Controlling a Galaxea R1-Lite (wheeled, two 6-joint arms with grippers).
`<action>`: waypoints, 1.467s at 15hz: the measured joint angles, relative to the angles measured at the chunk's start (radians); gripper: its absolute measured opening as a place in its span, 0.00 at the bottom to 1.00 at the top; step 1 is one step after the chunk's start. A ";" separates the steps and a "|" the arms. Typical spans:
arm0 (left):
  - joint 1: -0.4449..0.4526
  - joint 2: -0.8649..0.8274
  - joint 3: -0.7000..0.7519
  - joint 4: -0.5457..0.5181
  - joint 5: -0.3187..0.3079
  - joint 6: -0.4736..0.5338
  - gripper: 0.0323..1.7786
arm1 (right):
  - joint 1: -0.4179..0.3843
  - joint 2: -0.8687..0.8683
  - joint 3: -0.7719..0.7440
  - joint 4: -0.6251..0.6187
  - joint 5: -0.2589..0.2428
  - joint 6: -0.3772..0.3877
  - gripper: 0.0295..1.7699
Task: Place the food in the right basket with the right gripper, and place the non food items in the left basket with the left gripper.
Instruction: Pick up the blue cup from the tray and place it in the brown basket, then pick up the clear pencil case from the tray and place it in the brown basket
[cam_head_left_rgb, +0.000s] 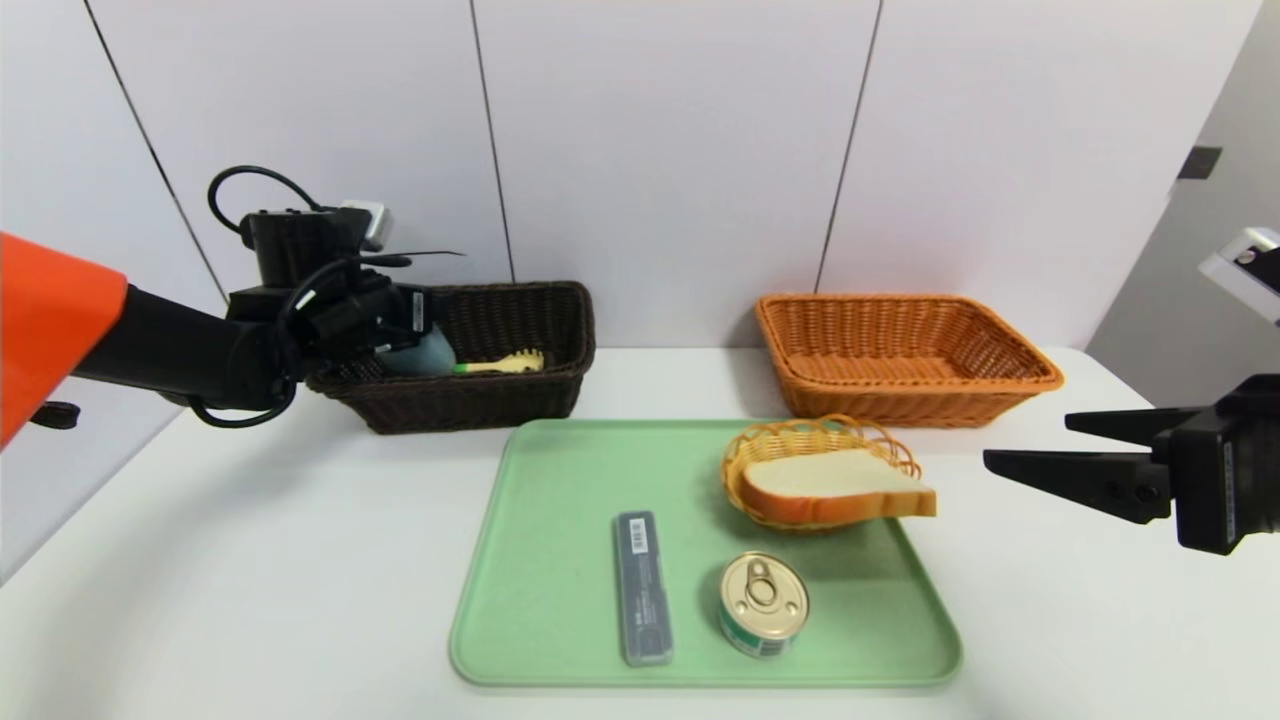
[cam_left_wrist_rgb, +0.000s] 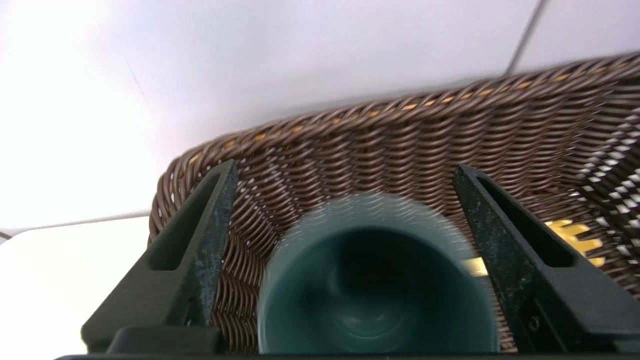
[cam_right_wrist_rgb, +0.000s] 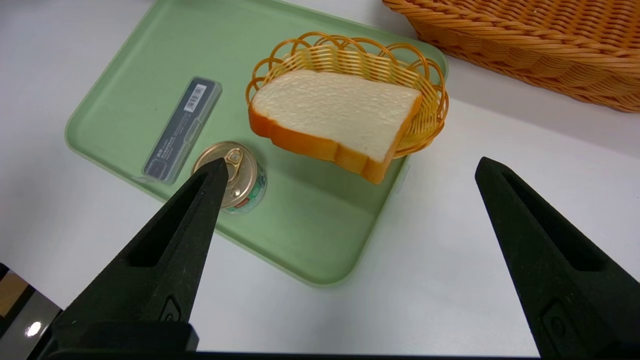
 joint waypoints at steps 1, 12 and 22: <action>-0.001 -0.016 0.002 0.001 0.001 0.001 0.87 | 0.000 0.000 0.001 0.000 0.001 0.001 0.97; -0.047 -0.330 0.002 0.210 0.005 0.006 0.94 | 0.000 -0.022 0.000 0.000 0.006 0.003 0.97; -0.482 -0.520 0.089 0.615 0.174 -0.123 0.95 | 0.000 -0.022 0.001 0.002 0.006 0.011 0.97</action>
